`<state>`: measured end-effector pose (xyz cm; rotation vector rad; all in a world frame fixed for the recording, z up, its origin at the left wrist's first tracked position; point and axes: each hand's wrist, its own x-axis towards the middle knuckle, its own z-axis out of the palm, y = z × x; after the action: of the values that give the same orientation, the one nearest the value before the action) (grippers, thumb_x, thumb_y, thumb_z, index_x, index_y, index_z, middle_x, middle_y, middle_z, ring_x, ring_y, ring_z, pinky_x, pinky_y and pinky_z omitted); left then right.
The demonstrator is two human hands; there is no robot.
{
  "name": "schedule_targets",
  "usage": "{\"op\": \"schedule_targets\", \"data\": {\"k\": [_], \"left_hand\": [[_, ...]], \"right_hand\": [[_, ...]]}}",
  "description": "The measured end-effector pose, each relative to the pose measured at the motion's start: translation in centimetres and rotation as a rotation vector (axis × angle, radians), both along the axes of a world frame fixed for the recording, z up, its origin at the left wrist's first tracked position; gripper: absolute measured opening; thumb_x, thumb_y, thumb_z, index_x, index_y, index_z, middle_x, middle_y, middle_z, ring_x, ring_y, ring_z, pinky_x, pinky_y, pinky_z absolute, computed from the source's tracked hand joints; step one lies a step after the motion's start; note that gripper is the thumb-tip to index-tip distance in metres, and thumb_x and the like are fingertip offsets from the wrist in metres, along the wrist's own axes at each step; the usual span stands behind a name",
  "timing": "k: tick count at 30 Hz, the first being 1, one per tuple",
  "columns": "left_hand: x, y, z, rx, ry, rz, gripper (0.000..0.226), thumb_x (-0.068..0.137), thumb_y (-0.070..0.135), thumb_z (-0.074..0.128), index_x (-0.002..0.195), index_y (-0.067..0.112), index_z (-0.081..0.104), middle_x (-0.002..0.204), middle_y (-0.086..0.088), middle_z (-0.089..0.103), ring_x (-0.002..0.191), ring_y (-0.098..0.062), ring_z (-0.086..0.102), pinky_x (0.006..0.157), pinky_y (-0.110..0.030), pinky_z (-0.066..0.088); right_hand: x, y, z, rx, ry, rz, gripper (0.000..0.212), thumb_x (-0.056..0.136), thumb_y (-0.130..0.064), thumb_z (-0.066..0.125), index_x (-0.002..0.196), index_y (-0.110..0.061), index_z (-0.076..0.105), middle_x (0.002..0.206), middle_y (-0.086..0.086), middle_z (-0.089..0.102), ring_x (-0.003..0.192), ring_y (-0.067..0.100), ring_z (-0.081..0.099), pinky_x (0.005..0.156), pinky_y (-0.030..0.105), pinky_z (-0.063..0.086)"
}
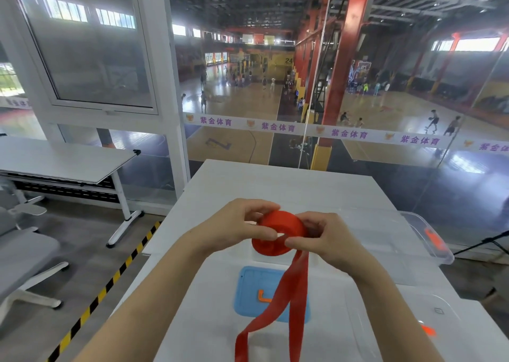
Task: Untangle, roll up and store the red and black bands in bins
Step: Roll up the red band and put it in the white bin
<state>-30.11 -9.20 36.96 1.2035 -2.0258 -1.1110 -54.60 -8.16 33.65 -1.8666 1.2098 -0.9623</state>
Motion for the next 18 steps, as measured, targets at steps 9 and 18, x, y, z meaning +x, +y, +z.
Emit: {"op": "schedule_targets", "data": {"k": [9,18], "left_hand": [[-0.9,0.5,0.2,-0.149,-0.048,0.068,0.039,0.086,0.034,0.083,0.121,0.03,0.069,0.114,0.011,0.074,0.106,-0.012,0.07,0.09,-0.021,0.058],[-1.4,1.6,-0.8,0.065,0.486,0.14,0.029,0.091,0.026,0.075,0.12,0.026,0.069,0.11,0.005,0.079,0.106,-0.015,0.075,0.086,-0.032,0.064]], "right_hand": [[0.6,0.6,-0.3,-0.025,-0.091,-0.02,0.041,0.084,-0.021,0.089,0.122,-0.022,0.075,0.108,-0.008,0.082,0.104,0.014,0.079,0.097,0.036,0.064],[1.5,2.0,-2.0,-0.043,-0.407,-0.133,0.035,0.081,-0.011,0.087,0.113,-0.023,0.077,0.106,-0.002,0.084,0.103,0.017,0.08,0.096,0.032,0.063]]}}
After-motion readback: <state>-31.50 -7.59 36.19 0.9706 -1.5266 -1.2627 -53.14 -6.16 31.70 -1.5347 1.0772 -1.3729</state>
